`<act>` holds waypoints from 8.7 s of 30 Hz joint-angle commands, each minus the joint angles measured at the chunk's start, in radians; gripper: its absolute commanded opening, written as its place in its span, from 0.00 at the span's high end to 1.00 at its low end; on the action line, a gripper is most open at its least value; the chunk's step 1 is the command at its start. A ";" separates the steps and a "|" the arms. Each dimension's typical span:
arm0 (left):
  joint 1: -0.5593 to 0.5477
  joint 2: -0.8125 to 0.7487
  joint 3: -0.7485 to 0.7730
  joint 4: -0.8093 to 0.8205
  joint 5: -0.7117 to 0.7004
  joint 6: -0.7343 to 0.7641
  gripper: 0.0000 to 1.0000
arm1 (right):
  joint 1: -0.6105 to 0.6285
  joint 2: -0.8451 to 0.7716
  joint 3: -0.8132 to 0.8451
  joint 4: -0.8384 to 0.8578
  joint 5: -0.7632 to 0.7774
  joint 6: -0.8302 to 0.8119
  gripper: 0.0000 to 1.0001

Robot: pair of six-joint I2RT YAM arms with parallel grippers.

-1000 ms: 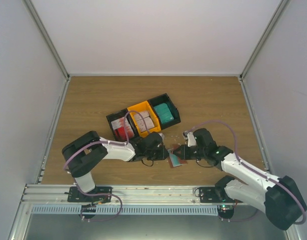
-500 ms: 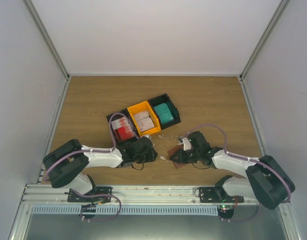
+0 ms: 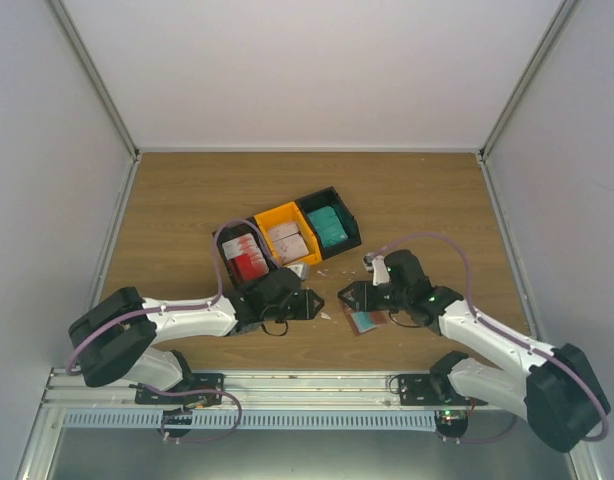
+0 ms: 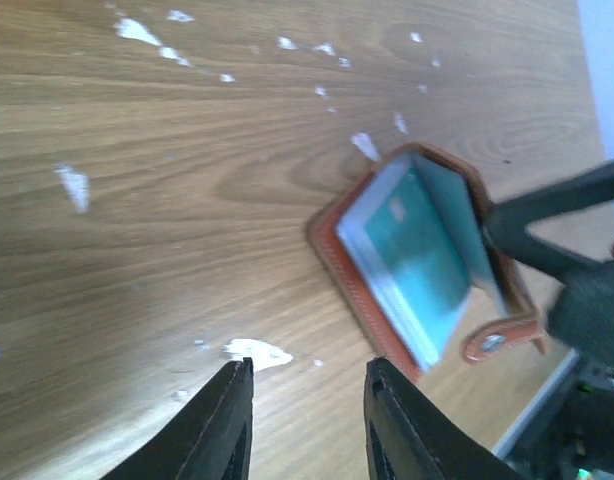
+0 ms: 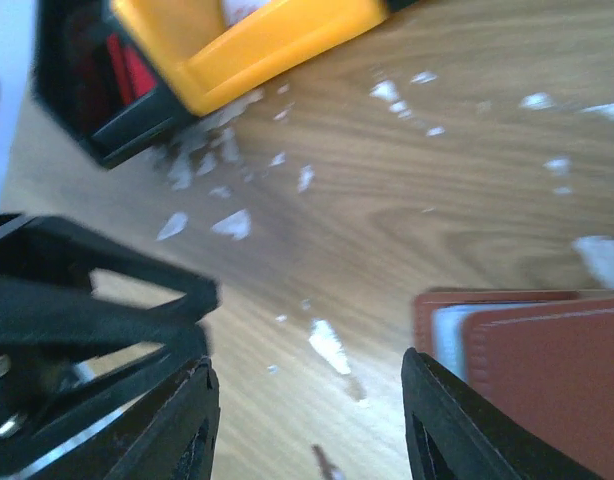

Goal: Put the credit cards into the card holder
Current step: Close the card holder at the center of the board, then turn over the card holder at the center of the board, then close the card holder at the center of the board.

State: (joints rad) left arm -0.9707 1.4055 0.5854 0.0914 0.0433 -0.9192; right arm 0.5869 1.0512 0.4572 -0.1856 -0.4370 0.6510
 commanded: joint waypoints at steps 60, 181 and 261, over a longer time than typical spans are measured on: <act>-0.015 0.304 0.257 0.130 0.189 0.181 0.53 | -0.045 -0.105 0.095 -0.647 0.624 0.418 0.99; 0.180 -0.296 0.295 -0.377 -0.317 0.259 0.34 | 0.482 0.796 0.794 -0.807 0.893 0.163 0.71; 0.001 0.342 0.276 -0.265 -0.119 0.217 0.59 | 0.182 0.273 0.230 -0.257 0.549 -0.080 0.57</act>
State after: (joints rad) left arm -0.9646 1.7187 0.8677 -0.1242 -0.0463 -0.7094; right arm 0.7639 1.3441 0.7238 -0.5529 0.2634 0.6804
